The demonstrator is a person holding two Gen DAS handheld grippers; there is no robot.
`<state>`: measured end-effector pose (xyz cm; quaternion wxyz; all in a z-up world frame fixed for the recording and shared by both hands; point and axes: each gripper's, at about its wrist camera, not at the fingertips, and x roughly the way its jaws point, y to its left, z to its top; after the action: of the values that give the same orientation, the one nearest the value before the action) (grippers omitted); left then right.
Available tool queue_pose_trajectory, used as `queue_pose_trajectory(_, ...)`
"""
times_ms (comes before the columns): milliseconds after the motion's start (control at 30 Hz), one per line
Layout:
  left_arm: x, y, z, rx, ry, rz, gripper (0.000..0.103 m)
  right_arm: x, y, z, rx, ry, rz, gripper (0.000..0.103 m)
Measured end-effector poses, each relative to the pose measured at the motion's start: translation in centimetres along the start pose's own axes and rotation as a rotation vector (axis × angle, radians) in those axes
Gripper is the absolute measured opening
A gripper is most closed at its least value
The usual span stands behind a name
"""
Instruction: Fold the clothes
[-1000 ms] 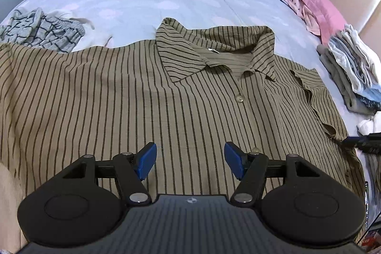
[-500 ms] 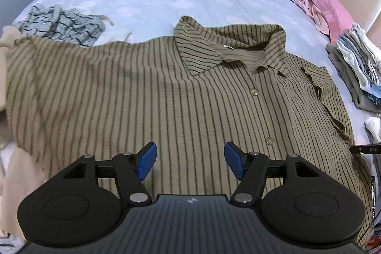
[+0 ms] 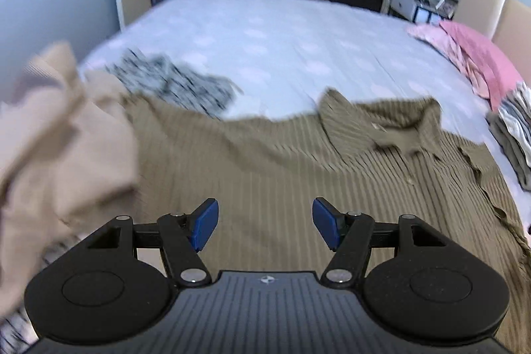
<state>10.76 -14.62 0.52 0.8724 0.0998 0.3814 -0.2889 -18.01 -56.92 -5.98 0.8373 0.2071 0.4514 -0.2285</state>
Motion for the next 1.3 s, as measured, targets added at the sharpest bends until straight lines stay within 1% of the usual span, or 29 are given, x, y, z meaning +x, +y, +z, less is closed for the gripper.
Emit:
queue_pose_trajectory(67,-0.4,1.6,0.6,0.001,-0.028,0.036,0.061,-0.7,1.5,-0.2,0.008,-0.008,0.021,0.033)
queue_pose_trajectory(133,-0.3,3.1,1.2,-0.001,-0.032,0.070,0.061,-0.8,2.5,-0.1,0.012,-0.013,0.035,0.034)
queue_pose_trajectory(233,0.6,4.9,2.2,0.020,-0.026,0.093,0.061,-0.7,3.9,0.2,0.015,-0.017,0.052,0.037)
queue_pose_trajectory(267,1.0,5.6,2.4,0.014,-0.019,0.086,0.061,-0.6,4.3,0.3,0.016,-0.019,0.058,0.037)
queue_pose_trajectory(400,2.7,7.2,2.1,-0.050,0.058,0.085,0.061,-0.5,6.1,0.8,0.020,-0.026,0.081,0.038)
queue_pose_trajectory(467,3.8,7.6,1.6,-0.063,0.091,0.066,0.061,-0.4,7.1,1.0,0.022,-0.029,0.092,0.039)
queue_pose_trajectory(600,6.1,8.0,0.7,-0.042,0.130,0.099,0.061,0.4,8.1,1.4,0.002,-0.033,0.102,0.039)
queue_pose_trajectory(767,8.3,9.1,0.0,-0.066,0.161,0.119,0.060,1.7,9.0,2.1,-0.021,-0.024,0.133,0.039)
queue_pose_trajectory(800,8.6,9.1,0.0,-0.073,0.163,0.116,0.057,1.9,9.2,2.2,-0.028,-0.023,0.136,0.039)
queue_pose_trajectory(833,8.8,9.0,0.1,-0.076,0.165,0.109,0.045,2.1,9.3,2.3,-0.032,-0.020,0.138,0.039)
queue_pose_trajectory(867,8.8,8.8,0.2,-0.072,0.169,0.100,0.037,2.3,9.5,2.4,-0.035,-0.017,0.141,0.039)
queue_pose_trajectory(900,8.7,8.6,0.3,-0.063,0.167,0.100,0.024,2.4,9.6,2.5,-0.038,-0.014,0.145,0.039)
queue_pose_trajectory(933,8.4,8.2,0.3,-0.050,0.155,0.113,0.017,2.5,9.7,2.6,-0.038,-0.013,0.147,0.039)
queue_pose_trajectory(967,8.1,7.7,0.4,-0.036,0.143,0.125,0.015,2.6,9.7,2.7,-0.037,-0.013,0.149,0.039)
queue_pose_trajectory(1000,7.8,7.3,0.4,-0.023,0.130,0.137,0.007,2.7,9.8,2.9,-0.035,-0.012,0.150,0.040)
queue_pose_trajectory(1033,7.5,6.9,0.5,-0.010,0.120,0.138,0.005,2.9,9.8,2.9,-0.033,-0.010,0.151,0.040)
queue_pose_trajectory(1100,7.0,5.9,0.7,0.020,0.089,0.145,0.003,3.1,9.9,3.0,-0.032,-0.006,0.148,0.040)
queue_pose_trajectory(1167,6.6,4.7,1.0,0.072,0.059,0.152,0.002,3.3,9.9,3.0,-0.027,0.002,0.149,0.040)
queue_pose_trajectory(1300,7.2,2.0,1.8,0.161,0.040,0.117,0.000,3.4,10.2,3.3,-0.022,0.016,0.163,0.040)
